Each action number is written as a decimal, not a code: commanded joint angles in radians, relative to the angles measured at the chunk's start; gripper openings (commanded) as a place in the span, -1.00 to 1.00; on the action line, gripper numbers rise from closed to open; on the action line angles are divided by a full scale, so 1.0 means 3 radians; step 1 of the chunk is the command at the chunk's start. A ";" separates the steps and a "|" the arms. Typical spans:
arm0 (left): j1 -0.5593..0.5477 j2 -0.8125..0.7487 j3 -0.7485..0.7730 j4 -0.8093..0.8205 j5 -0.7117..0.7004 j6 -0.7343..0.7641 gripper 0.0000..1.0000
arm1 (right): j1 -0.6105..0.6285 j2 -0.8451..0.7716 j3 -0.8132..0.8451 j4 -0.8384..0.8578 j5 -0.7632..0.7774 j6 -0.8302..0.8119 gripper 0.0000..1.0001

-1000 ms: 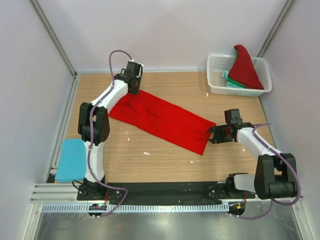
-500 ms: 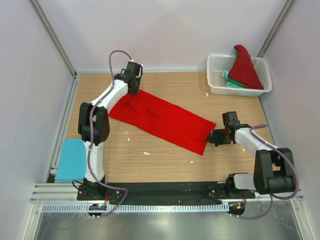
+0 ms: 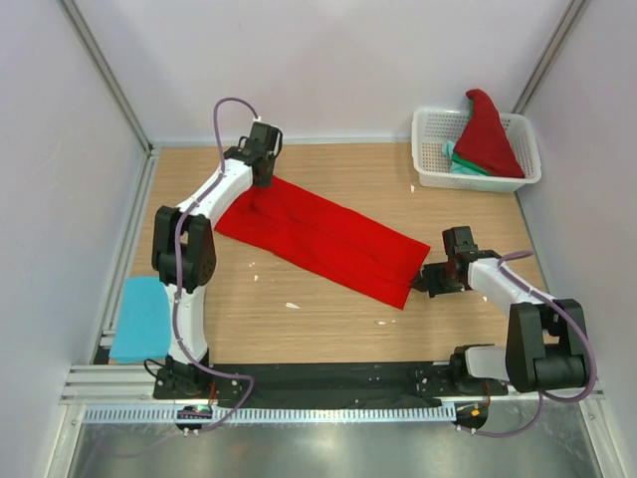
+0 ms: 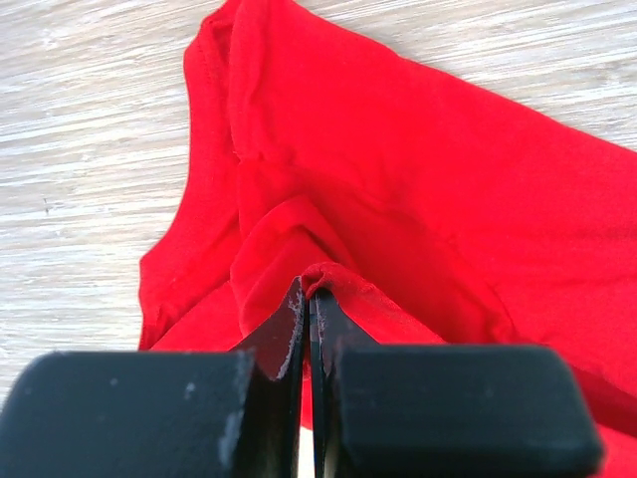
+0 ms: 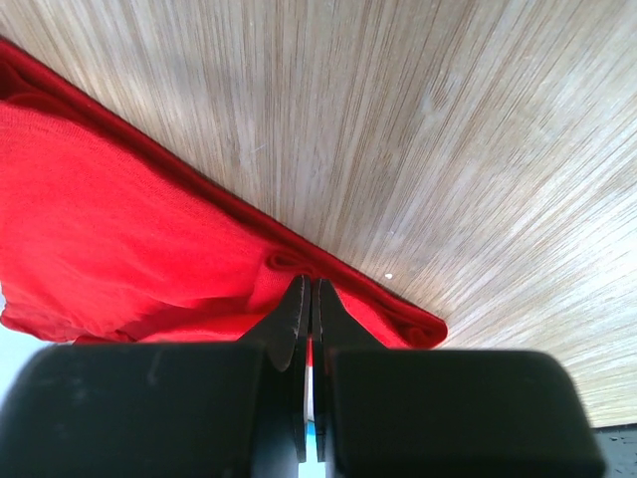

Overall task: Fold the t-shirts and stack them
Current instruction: Fold the tshirt

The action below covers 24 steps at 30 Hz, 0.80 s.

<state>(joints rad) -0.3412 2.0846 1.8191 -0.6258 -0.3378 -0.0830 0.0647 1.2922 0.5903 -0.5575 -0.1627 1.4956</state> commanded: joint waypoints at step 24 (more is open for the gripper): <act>-0.0003 0.0072 0.0231 0.0061 -0.0306 -0.0010 -1.00 | -0.0123 0.0264 0.0440 -0.0044 0.0133 -0.0117 -0.98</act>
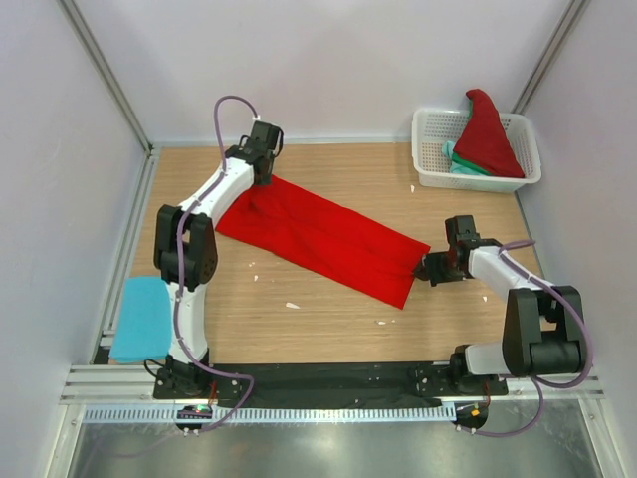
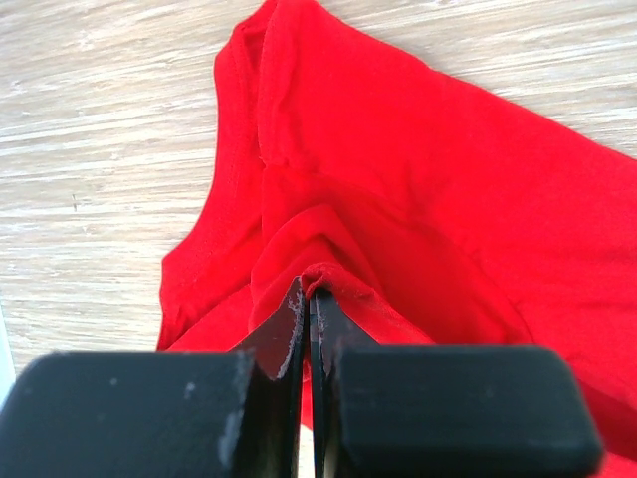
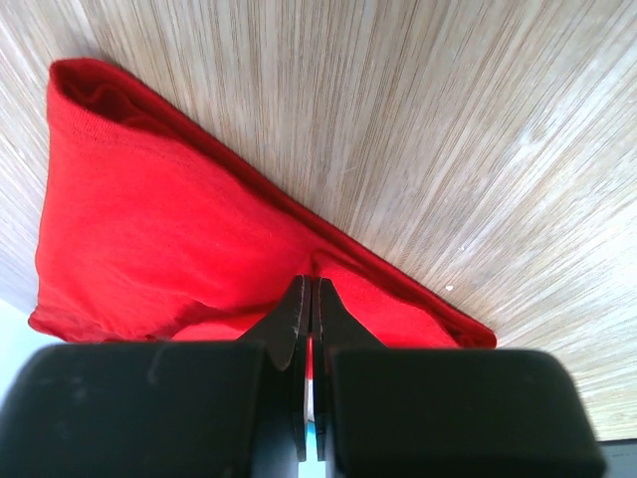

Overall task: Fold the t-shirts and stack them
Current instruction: Fold the tshirt

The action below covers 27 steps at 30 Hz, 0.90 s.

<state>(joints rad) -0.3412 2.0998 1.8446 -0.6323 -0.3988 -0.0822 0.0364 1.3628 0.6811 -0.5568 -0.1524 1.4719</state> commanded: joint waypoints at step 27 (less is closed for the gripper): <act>-0.0003 0.0323 0.0355 0.0083 -0.0077 0.0023 -1.00 | -0.0167 0.0345 0.0271 0.0005 0.0217 -0.0080 -0.95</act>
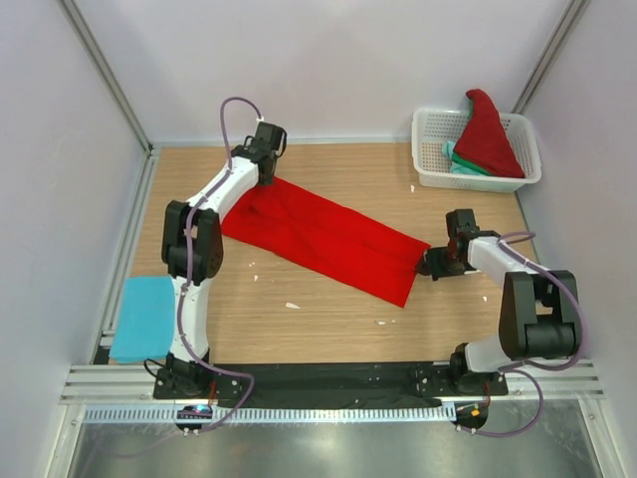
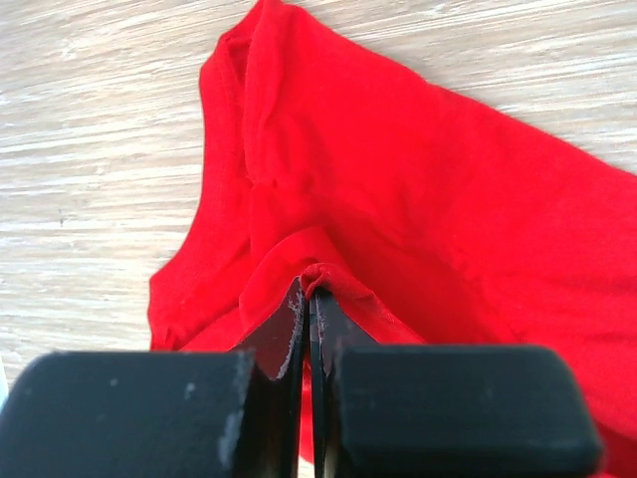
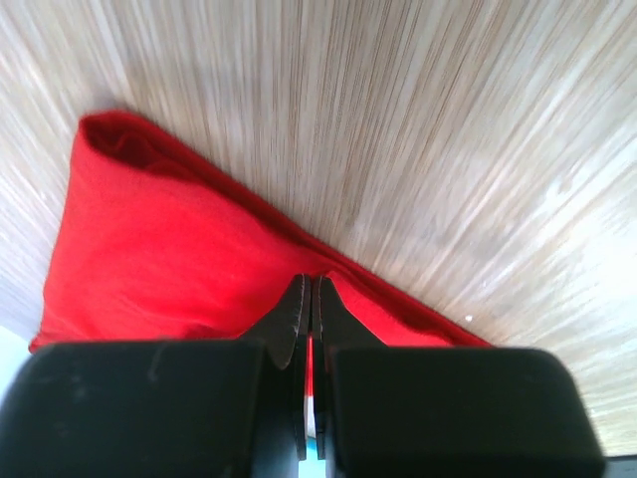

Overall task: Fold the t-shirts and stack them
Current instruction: Fold the tshirt

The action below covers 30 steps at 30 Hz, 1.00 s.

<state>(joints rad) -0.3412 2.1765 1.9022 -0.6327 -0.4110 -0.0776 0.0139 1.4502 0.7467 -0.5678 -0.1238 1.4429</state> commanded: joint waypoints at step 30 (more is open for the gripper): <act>0.0508 -0.1379 -0.1068 -0.0264 0.1083 -0.0937 -0.04 | 0.0854 0.0024 0.1213 0.0316 0.0145 -0.3668 0.99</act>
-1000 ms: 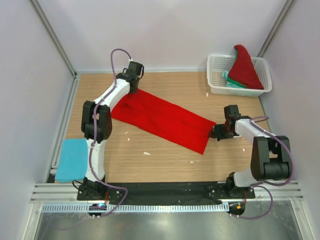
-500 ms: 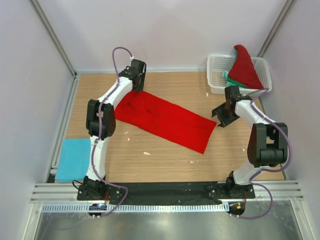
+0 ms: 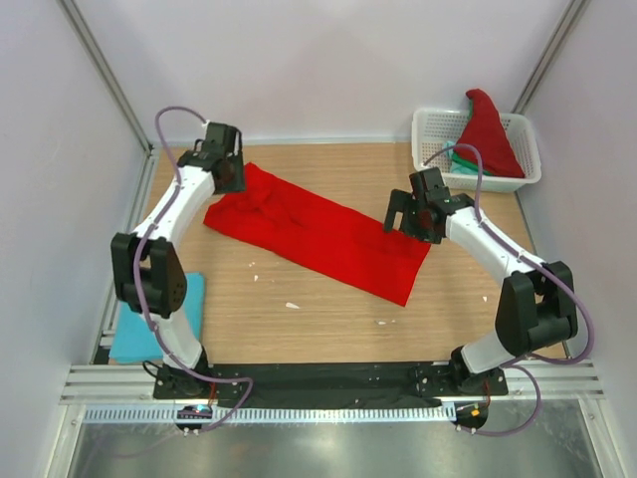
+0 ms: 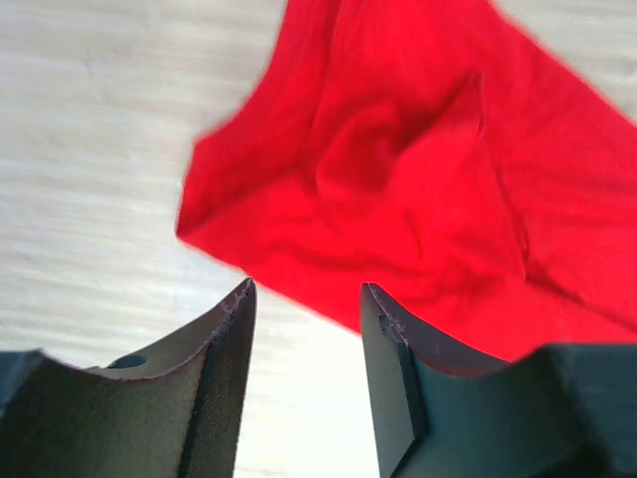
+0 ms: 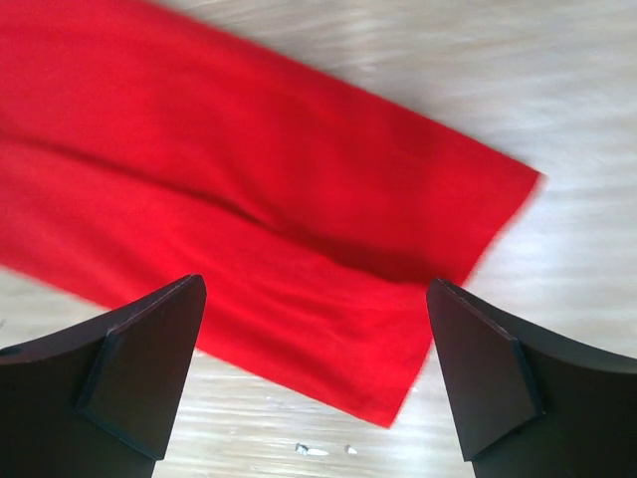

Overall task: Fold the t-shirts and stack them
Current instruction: Fold the tshirt

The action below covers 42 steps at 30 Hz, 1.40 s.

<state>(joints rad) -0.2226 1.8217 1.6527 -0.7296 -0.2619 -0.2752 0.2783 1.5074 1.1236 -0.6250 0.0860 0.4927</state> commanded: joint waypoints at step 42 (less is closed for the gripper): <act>0.0972 0.0800 -0.0555 0.2146 0.2709 -0.2120 -1.00 | 0.0156 0.0068 -0.0125 0.1040 -0.1304 -0.0599 0.65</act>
<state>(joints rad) 0.0929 2.0632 1.4170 -0.1303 0.5243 -0.9337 0.3260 1.5078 1.0603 -0.3439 -0.3126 0.3351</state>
